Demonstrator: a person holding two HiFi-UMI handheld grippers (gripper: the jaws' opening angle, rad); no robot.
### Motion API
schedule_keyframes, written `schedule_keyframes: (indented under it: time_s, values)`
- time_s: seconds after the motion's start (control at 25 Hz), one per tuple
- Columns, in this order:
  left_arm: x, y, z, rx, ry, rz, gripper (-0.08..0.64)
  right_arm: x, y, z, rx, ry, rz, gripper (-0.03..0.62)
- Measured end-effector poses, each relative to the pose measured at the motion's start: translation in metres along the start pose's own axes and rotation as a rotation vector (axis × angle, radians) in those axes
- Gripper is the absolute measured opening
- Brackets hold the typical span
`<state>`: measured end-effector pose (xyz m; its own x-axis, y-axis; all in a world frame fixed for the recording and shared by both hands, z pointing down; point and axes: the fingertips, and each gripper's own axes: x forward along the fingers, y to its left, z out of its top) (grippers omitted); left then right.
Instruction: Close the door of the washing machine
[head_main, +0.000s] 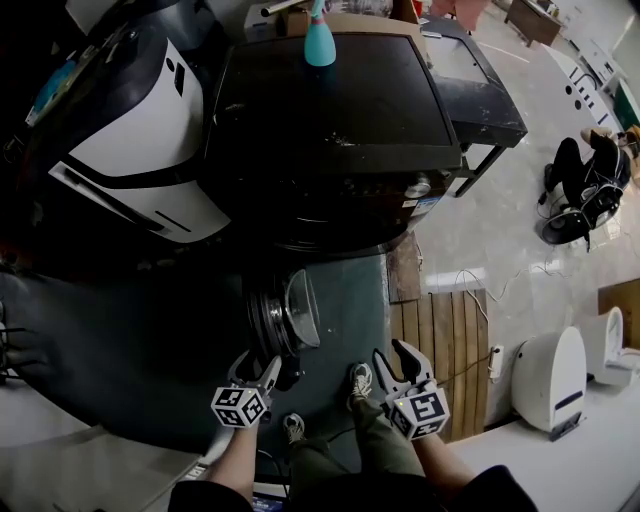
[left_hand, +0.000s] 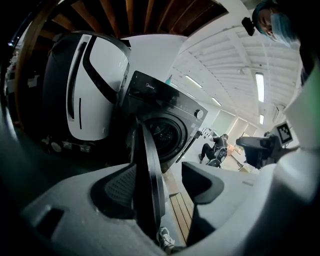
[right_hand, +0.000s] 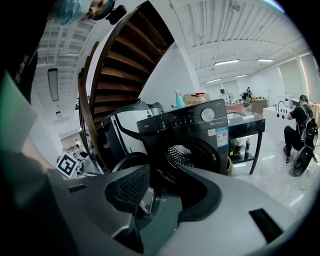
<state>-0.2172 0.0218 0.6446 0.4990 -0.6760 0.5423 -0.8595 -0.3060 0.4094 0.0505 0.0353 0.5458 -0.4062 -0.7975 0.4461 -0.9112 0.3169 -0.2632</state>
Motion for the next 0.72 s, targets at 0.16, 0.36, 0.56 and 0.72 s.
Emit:
schedule_keyframes:
  time_s: [0.16,0.36,0.56,0.72]
  values:
    - [0.022,-0.033,-0.002,-0.011,0.008,-0.039,0.273,0.001,-0.020,0.002,0.015,0.008,0.005,0.152]
    - [0.056,-0.075,0.004,-0.007,0.030,-0.122,0.264,0.007,-0.040,0.001,0.008,0.019,0.009,0.152]
    - [0.091,-0.110,0.018,-0.003,0.043,-0.203,0.261,0.015,-0.047,-0.007,0.020,0.037,0.005,0.152]
    - [0.117,-0.127,0.035,0.020,0.047,-0.261,0.253,0.025,-0.054,-0.013,0.031,0.050,-0.038,0.152]
